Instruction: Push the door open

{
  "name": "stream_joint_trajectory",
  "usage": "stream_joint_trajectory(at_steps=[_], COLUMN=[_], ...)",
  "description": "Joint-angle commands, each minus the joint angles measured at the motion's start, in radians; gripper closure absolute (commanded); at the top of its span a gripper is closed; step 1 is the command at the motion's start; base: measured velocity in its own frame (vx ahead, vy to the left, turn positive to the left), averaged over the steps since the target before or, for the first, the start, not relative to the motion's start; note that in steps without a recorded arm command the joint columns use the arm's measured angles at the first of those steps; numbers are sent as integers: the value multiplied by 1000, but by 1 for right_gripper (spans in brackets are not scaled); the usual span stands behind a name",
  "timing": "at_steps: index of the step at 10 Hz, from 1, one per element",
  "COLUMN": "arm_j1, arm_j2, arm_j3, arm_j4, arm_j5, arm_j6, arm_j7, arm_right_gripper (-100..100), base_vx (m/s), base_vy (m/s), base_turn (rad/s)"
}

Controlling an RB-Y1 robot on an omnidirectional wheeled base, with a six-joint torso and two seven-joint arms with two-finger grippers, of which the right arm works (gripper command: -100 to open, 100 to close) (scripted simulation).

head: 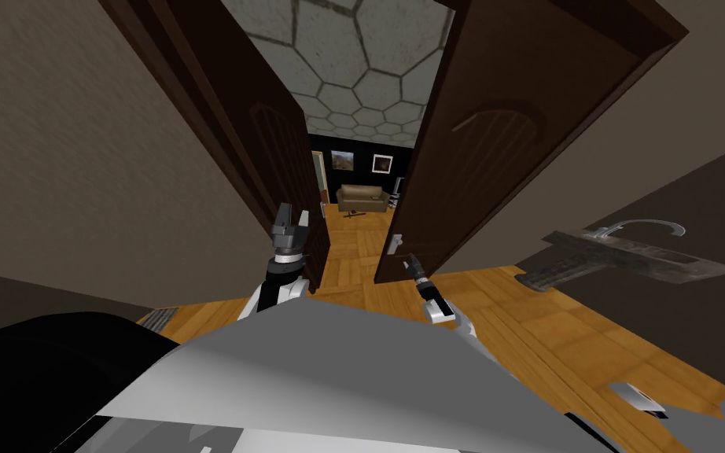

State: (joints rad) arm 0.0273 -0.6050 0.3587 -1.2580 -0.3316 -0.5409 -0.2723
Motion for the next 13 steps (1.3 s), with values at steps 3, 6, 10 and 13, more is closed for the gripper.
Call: stream_joint_trajectory(at_steps=[3, 6, 10, 13], arm_j1=[-20, -41, -61, -61], arm_j2=[-28, -5, 18, 18], arm_j3=[15, 0, -12, -12], arm_j4=[43, 71, 99, 99], arm_j5=[-15, -11, -5, -5], arm_j6=[-9, 2, 10, 10], arm_j7=[-19, -12, -6, -6], arm_right_gripper=[-100, -100, -100, 100], base_vx=[46, 187, 195, -18], base_vy=[-69, 18, 9, -2], base_turn=[74, 66, 58, 9])
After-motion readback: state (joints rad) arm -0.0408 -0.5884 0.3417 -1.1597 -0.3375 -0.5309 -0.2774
